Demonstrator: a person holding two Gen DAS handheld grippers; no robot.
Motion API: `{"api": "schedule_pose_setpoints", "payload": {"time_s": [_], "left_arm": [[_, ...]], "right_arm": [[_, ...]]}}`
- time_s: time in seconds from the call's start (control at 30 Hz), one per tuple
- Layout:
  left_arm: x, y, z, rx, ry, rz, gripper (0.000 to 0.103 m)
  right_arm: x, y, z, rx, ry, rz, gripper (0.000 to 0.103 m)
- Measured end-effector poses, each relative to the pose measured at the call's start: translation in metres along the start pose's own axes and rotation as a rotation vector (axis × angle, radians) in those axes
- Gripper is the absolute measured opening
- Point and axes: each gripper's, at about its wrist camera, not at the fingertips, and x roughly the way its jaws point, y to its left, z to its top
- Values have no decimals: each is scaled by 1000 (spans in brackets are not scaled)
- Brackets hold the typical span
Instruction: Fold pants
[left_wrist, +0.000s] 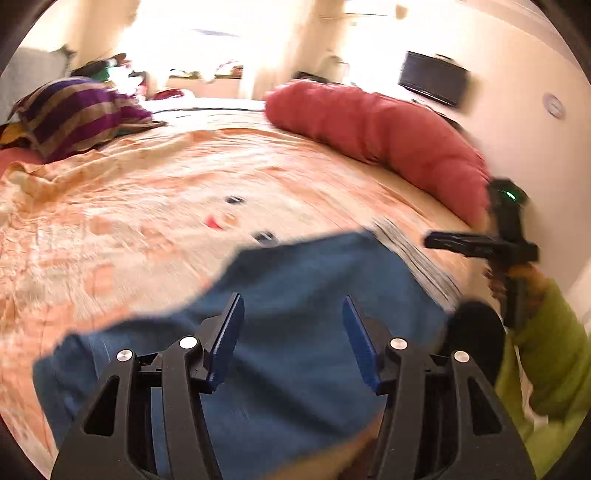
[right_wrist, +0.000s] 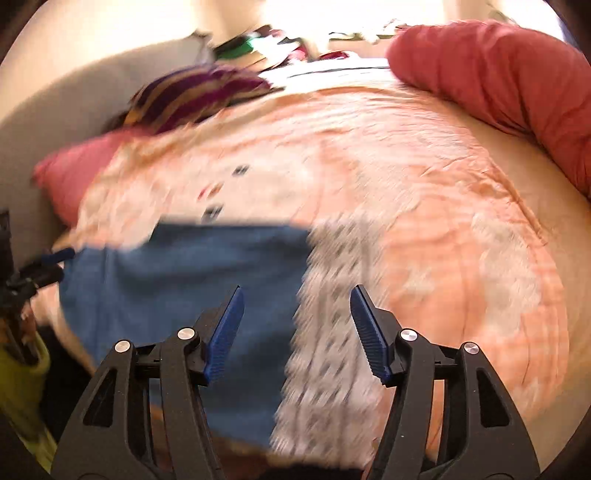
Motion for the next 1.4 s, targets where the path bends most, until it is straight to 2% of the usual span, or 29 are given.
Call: {"api": "schedule_pose_setpoints", "payload": {"time_s": [0.1, 0.23, 0.37, 0.47, 0.57, 0.63, 0.67, 0.7, 0.73, 0.77, 0.9, 1.0, 1.13, 1.23, 1.33, 1.4], "left_arm": [[30, 22, 29, -68, 26, 23, 54], [79, 53, 46, -172, 109, -13, 54], [119, 74, 39, -233, 169, -42, 54], [131, 81, 29, -251, 184, -62, 57], [142, 84, 24, -290, 212, -102, 57], [145, 82, 21, -292, 214, -113, 50], [146, 81, 21, -291, 216, -120, 42], [147, 79, 21, -301, 216, -156, 19], [148, 79, 20, -315, 213, -189, 12], [147, 76, 19, -312, 204, -209, 12], [138, 67, 25, -271, 168, -189, 9], [132, 63, 43, -245, 129, -132, 8], [147, 57, 63, -193, 139, -18, 8], [171, 53, 71, -155, 169, 64, 7], [184, 59, 63, -145, 196, 98, 8], [190, 62, 57, -149, 196, 100, 11]], "right_arm": [[20, -26, 24, 73, 13, 26, 52], [67, -62, 43, 177, 99, 40, 48], [96, -74, 46, 222, 143, 97, 47], [108, -70, 42, 190, 167, 121, 40], [113, -62, 37, 133, 170, 96, 31], [110, -59, 35, 126, 158, 112, 26], [108, -60, 34, 113, 146, 109, 25], [107, -59, 34, 104, 138, 103, 24], [105, -57, 33, 94, 129, 97, 23], [103, -55, 33, 81, 117, 93, 20], [85, -42, 38, -1, 36, 51, 15], [72, -29, 53, -83, -34, -7, 15], [79, -20, 78, -178, -52, -74, 15], [99, -19, 89, -246, -13, -130, 15], [127, -28, 89, -248, 63, -151, 16], [147, -32, 84, -271, 114, -196, 18]]}}
